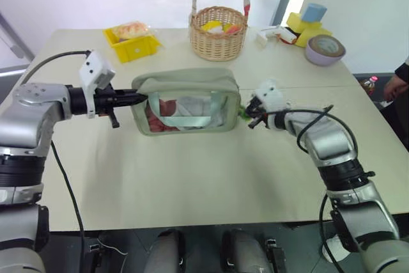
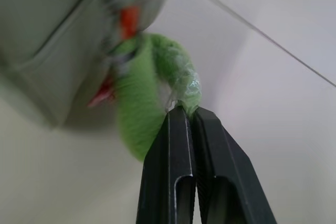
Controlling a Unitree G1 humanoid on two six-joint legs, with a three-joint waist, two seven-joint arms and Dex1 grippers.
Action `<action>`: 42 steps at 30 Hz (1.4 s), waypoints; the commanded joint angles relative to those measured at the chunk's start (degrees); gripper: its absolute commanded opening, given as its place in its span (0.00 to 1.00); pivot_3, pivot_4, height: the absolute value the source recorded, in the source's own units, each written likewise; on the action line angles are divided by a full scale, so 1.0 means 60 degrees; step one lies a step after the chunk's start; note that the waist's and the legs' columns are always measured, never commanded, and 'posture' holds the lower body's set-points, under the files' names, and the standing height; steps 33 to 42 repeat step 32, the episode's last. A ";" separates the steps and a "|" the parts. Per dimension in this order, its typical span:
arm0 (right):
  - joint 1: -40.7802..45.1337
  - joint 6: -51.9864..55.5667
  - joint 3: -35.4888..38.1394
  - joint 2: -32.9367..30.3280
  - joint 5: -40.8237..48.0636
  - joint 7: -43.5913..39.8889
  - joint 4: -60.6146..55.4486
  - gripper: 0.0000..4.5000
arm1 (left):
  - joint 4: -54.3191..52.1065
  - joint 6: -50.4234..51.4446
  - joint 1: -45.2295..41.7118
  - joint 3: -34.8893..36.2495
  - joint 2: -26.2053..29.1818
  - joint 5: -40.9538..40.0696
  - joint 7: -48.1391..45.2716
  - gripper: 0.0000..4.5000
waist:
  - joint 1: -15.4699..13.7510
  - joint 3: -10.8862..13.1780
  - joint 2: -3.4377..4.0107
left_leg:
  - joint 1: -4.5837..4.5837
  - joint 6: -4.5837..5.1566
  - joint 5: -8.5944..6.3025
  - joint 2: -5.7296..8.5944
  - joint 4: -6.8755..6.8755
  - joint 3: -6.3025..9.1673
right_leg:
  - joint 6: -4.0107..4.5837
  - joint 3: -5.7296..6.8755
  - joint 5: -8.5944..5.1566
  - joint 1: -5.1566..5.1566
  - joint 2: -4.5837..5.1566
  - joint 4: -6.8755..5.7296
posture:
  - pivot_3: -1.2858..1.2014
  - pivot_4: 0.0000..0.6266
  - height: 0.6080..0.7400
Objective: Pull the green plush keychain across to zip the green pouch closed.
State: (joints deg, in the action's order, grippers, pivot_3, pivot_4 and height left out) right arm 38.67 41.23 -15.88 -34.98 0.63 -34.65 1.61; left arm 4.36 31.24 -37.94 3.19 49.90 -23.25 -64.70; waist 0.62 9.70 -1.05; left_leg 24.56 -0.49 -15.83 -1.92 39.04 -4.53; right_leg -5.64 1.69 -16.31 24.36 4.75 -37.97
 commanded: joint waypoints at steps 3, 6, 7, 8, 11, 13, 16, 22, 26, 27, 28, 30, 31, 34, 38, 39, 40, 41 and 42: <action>0.0279 -0.2220 -0.0498 -0.0721 -0.1265 -0.0309 0.0749 0.01 | -0.0175 0.0025 0.0022 0.0138 -0.0048 -0.0071 0.0071 0.00 | 0.0005 -0.0002 -0.0004 | -0.0003 0.0000 0.0000 0.0000 0.0003 0.0002 | 0.0000 0.0000 0.0000 -0.0003 -0.0001 0.0004 | 0.52 0.24 0.99; 0.0549 -0.2771 -0.0442 -0.0669 -0.1547 -0.0313 0.1219 0.01 | -0.0162 -0.0021 0.0029 0.0129 -0.0068 -0.0056 0.0074 0.00 | 0.0013 -0.0002 -0.0003 | -0.0008 -0.0001 0.0001 -0.0003 0.0001 0.0000 | 0.0000 0.0000 0.0000 -0.0003 -0.0004 0.0003 | 0.52 0.24 0.99; 0.0624 -0.2892 -0.0388 -0.0614 -0.1572 -0.0296 0.1370 0.01 | -0.0149 -0.0030 0.0018 0.0122 -0.0082 -0.0050 0.0078 0.00 | 0.0010 -0.0002 -0.0004 | -0.0008 -0.0002 0.0001 -0.0003 0.0001 0.0001 | 0.0000 0.0000 0.0000 -0.0003 -0.0004 0.0003 | 0.52 0.24 0.99; 0.0669 -0.2991 -0.0343 -0.0567 -0.1599 -0.0293 0.1484 0.01 | -0.0140 -0.0035 0.0009 0.0117 -0.0092 -0.0046 0.0081 0.00 | 0.0007 -0.0002 -0.0003 | -0.0007 -0.0002 0.0001 -0.0003 0.0002 0.0000 | 0.0000 0.0000 0.0000 -0.0003 -0.0003 0.0002 | 0.52 0.24 0.99; 0.0722 -0.2671 0.0129 -0.0222 -0.1090 -0.0475 0.1496 0.01 | -0.0115 -0.0077 -0.0018 0.0089 -0.0123 -0.0025 0.0096 0.00 | 0.0003 -0.0002 -0.0004 | -0.0007 -0.0002 0.0001 -0.0003 0.0002 0.0001 | 0.0000 0.0001 0.0000 -0.0007 -0.0002 0.0002 | 0.52 0.24 0.99; 0.0780 -0.1869 0.0756 0.0115 -0.0430 -0.0616 0.1317 0.01 | -0.0091 -0.0118 -0.0040 0.0064 -0.0127 0.0018 0.0114 0.00 | 0.0004 -0.0002 -0.0004 | -0.0007 -0.0003 0.0002 -0.0004 0.0001 0.0000 | 0.0000 0.0000 0.0000 -0.0008 -0.0002 0.0001 | 0.52 0.24 0.99; 0.0946 -0.0501 0.1691 0.0374 0.0639 -0.1005 0.0928 0.23 | 0.0060 -0.0272 -0.0179 0.0145 -0.0274 0.0077 0.0346 0.26 | -0.0024 -0.0002 -0.0003 | -0.0006 -0.0004 0.0002 -0.0006 0.0002 0.0002 | 0.0000 0.0002 0.0000 -0.0009 -0.0002 -0.0002 | 0.52 0.24 0.99; 0.1134 0.0897 0.2842 -0.1859 0.2204 -0.3197 -0.0180 0.90 | 0.0483 0.0162 -0.0339 0.0560 0.0275 -0.0388 -0.0406 0.90 | -0.0044 0.0003 0.0001 | 0.0003 0.0000 0.0000 -0.0004 0.0002 0.0002 | 0.0000 0.0004 0.0000 -0.0008 0.0000 0.0005 | 0.52 0.24 0.99; 0.1477 0.1343 0.3162 -0.3166 0.3142 -0.4532 -0.0742 0.99 | 0.0509 0.0643 -0.0134 0.1070 0.0942 -0.0632 -0.0514 0.99 | 0.0074 0.0003 0.0002 | -0.0013 0.0057 -0.0033 -0.0007 0.0001 -0.0002 | 0.0000 0.0001 0.0000 -0.0007 -0.0006 0.0007 | 0.52 0.24 0.99; 0.1612 0.1628 0.3216 -0.3290 0.3438 -0.4699 -0.1036 0.99 | 0.0624 0.0711 -0.0096 0.1163 0.1124 -0.0602 -0.0508 0.99 | 0.0104 0.0005 0.0006 | -0.0021 0.0061 -0.0035 -0.0010 -0.0003 -0.0005 | 0.0000 -0.0001 0.0000 -0.0007 -0.0008 0.0006 | 0.52 0.24 0.99; 0.1770 0.1910 0.3272 -0.3352 0.3700 -0.4764 -0.1253 0.99 | 0.0705 0.0769 -0.0058 0.1324 0.1257 -0.0647 -0.0495 0.99 | 0.0126 0.0008 0.0010 | -0.0025 0.0063 -0.0036 -0.0015 -0.0006 -0.0008 | 0.0001 -0.0002 -0.0001 -0.0004 -0.0011 0.0007 | 0.52 0.24 0.99; 0.2031 0.2305 0.3360 -0.3290 0.4070 -0.4673 -0.1541 0.99 | 0.0803 0.0864 0.0008 0.1695 0.1410 -0.0788 -0.0382 0.99 | 0.0134 0.0008 0.0013 | -0.0026 0.0063 -0.0036 -0.0024 -0.0006 -0.0012 | 0.0002 -0.0004 -0.0001 0.0006 -0.0016 0.0005 | 0.52 0.24 0.99; 0.2162 0.2444 0.3381 -0.3122 0.4153 -0.4445 -0.1638 0.99 | 0.0783 0.0752 0.0149 0.1800 0.1473 -0.0720 -0.0302 0.99 | 0.0115 0.0008 0.0012 | -0.0025 0.0063 -0.0036 -0.0026 -0.0006 -0.0011 | 0.0002 -0.0003 -0.0001 0.0007 -0.0016 0.0004 | 0.52 0.24 0.99; 0.2242 0.2562 0.3400 -0.2956 0.4237 -0.4237 -0.1721 0.99 | 0.0757 0.0652 0.0282 0.1851 0.1506 -0.0630 -0.0217 0.99 | 0.0115 0.0008 0.0012 | -0.0024 0.0063 -0.0036 -0.0029 -0.0005 -0.0014 | 0.0002 -0.0003 -0.0001 0.0006 -0.0014 0.0004 | 0.52 0.24 0.99; 0.2242 0.2562 0.3400 -0.2956 0.4237 -0.4237 -0.1721 0.99 | 0.0757 0.0652 0.0282 0.1851 0.1506 -0.0630 -0.0217 0.99 | 0.0115 0.0008 0.0012 | -0.0024 0.0063 -0.0036 -0.0029 -0.0005 -0.0014 | 0.0002 -0.0003 -0.0001 0.0006 -0.0014 0.0004 | 0.52 0.24 0.99; 0.2242 0.2562 0.3400 -0.2956 0.4237 -0.4237 -0.1721 0.99 | 0.0757 0.0652 0.0282 0.1851 0.1506 -0.0630 -0.0217 0.99 | 0.0115 0.0008 0.0012 | -0.0024 0.0063 -0.0036 -0.0029 -0.0005 -0.0014 | 0.0002 -0.0003 -0.0001 0.0006 -0.0014 0.0004 | 0.52 0.24 0.99; 0.2242 0.2562 0.3400 -0.2956 0.4237 -0.4237 -0.1721 0.99 | 0.0757 0.0652 0.0282 0.1851 0.1506 -0.0630 -0.0217 0.99 | 0.0115 0.0008 0.0012 | -0.0024 0.0063 -0.0036 -0.0029 -0.0005 -0.0014 | 0.0002 -0.0003 -0.0001 0.0006 -0.0014 0.0004 | 0.52 0.24 0.99; 0.2242 0.2562 0.3400 -0.2956 0.4237 -0.4237 -0.1721 0.99 | 0.0757 0.0652 0.0282 0.1851 0.1506 -0.0630 -0.0217 0.99 | 0.0115 0.0008 0.0012 | -0.0024 0.0063 -0.0036 -0.0029 -0.0005 -0.0014 | 0.0002 -0.0003 -0.0001 0.0006 -0.0014 0.0004 | 0.52 0.24 0.99; 0.2242 0.2562 0.3400 -0.2956 0.4237 -0.4237 -0.1721 0.99 | 0.0757 0.0652 0.0282 0.1851 0.1506 -0.0630 -0.0217 0.99 | 0.0115 0.0008 0.0012 | -0.0024 0.0063 -0.0036 -0.0029 -0.0005 -0.0014 | 0.0002 -0.0003 -0.0001 0.0006 -0.0014 0.0004 | 0.52 0.24 0.99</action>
